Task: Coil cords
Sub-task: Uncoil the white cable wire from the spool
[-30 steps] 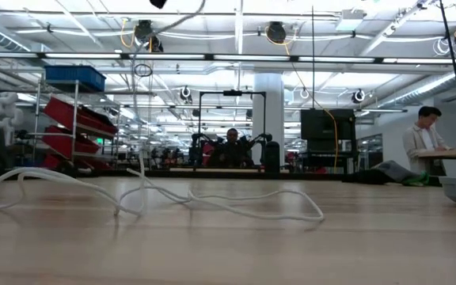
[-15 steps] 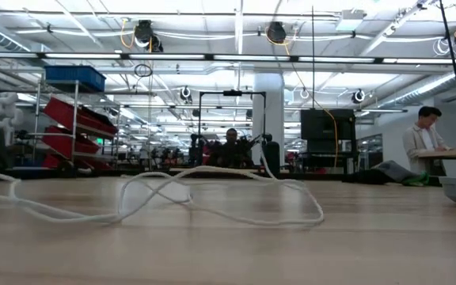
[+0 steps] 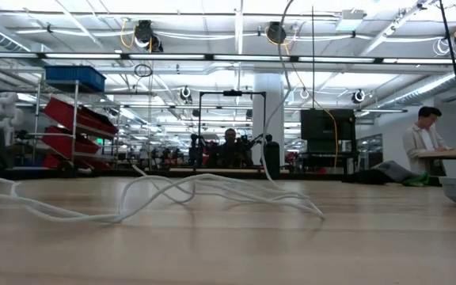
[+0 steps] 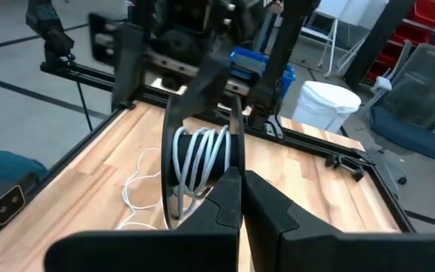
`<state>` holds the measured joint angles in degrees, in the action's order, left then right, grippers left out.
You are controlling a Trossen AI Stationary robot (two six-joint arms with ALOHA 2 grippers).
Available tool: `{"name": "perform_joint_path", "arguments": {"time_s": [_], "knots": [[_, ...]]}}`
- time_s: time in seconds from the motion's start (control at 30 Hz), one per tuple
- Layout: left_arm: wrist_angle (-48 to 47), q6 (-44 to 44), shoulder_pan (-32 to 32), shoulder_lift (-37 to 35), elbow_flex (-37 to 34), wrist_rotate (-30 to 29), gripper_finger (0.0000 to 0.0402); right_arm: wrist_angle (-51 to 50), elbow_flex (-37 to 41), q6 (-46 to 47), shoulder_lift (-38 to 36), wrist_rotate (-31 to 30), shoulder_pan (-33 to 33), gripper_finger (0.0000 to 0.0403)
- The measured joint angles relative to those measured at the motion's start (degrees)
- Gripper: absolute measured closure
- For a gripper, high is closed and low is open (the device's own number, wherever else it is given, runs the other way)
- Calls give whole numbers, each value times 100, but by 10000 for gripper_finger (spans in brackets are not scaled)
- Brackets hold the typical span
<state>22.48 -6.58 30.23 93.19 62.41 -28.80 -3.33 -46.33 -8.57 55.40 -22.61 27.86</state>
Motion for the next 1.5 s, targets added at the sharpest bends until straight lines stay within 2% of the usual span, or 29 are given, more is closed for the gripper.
{"name": "perform_joint_path", "arguments": {"time_s": [0.13,0.3,0.4,0.6,0.8,0.93,1.2,1.5], "knots": [[160,123,-105,248,0,-62,157,-5,0,13,0,0,2,403],[174,102,-264,581,0,-664,157,-3,0,38,0,-6,0,403],[440,104,-334,737,0,-774,157,-1,0,40,0,-11,0,403],[762,104,-397,856,0,-769,157,8,0,82,0,-15,0,403],[752,95,-441,965,2,-413,157,8,0,152,0,-15,-49,403],[906,100,-473,1065,2,-400,164,7,0,191,0,7,-66,403],[890,133,-539,1226,2,-407,222,149,0,211,11,21,-74,403],[830,186,-541,1224,2,-647,320,61,0,296,11,3,-75,403]]}}
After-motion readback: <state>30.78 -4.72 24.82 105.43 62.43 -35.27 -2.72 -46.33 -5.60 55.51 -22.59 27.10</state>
